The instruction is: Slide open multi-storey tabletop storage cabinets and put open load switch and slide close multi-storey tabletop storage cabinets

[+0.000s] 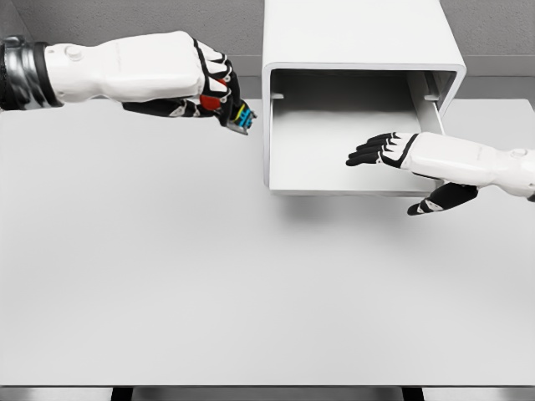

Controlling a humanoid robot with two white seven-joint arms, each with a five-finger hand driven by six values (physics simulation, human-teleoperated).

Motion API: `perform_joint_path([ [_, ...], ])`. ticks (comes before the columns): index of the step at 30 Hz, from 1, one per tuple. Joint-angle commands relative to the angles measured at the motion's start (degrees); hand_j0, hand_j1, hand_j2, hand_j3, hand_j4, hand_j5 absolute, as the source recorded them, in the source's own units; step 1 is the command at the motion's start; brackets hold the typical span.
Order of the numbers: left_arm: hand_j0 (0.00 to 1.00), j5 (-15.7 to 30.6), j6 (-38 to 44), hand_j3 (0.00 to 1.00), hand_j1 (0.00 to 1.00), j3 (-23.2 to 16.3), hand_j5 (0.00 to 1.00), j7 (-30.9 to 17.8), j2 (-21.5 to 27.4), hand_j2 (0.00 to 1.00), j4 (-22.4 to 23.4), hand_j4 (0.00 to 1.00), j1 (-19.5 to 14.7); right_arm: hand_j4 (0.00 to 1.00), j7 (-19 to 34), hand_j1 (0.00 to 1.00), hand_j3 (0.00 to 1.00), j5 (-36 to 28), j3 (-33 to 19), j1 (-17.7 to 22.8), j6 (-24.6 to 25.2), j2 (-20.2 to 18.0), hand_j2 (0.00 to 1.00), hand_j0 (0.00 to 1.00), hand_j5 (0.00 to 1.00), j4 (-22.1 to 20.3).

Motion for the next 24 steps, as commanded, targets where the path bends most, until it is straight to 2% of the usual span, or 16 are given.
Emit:
perform_joint_path([
  [1, 0.38, 0.9, 0.0, 0.38, 0.38, 0.1, 0.38, 0.0, -1.3, 0.38, 0.1, 0.38, 0.0, 1.00, 0.0, 1.00, 1.00, -0.4, -0.1, 0.1, 0.0, 0.0, 1.00, 1.00, 1.00, 0.0],
  [13, 0.38, 1.7, 0.0, 0.38, 0.38, 2.1, 0.38, 0.0, -3.9, 0.38, 0.0, 0.38, 0.0, 1.00, 0.0, 1.00, 1.00, -0.4, 0.2, 0.1, 0.0, -0.1, 1.00, 1.00, 1.00, 0.0],
  [20, 0.38, 2.0, 0.0, 0.38, 0.38, 2.1, 0.38, 0.0, -7.5, 0.38, 1.0, 0.38, 0.2, 1.00, 0.0, 1.00, 1.00, -0.4, 0.4, 0.2, 0.0, -0.1, 1.00, 1.00, 1.00, 0.0],
  [24, 0.38, 1.7, 0.0, 0.38, 0.38, 1.9, 0.38, 0.0, -10.4, 0.38, 3.4, 0.38, 0.5, 1.00, 0.0, 1.00, 1.00, -0.4, 0.4, 0.3, 0.0, -0.2, 1.00, 1.00, 1.00, 0.0],
])
